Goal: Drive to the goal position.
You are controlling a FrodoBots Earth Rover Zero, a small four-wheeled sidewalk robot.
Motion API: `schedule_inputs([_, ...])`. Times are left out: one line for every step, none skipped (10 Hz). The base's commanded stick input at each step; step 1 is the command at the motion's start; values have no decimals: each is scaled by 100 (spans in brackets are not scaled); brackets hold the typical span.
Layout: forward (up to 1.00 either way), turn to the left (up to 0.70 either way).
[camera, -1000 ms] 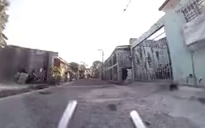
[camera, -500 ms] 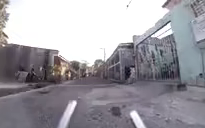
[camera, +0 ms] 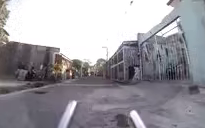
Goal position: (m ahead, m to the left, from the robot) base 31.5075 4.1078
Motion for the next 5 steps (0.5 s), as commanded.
schedule_inputs([70, 0])
schedule_inputs([70, 0])
schedule_inputs([70, 0])
schedule_inputs([70, 0])
schedule_inputs([70, 0])
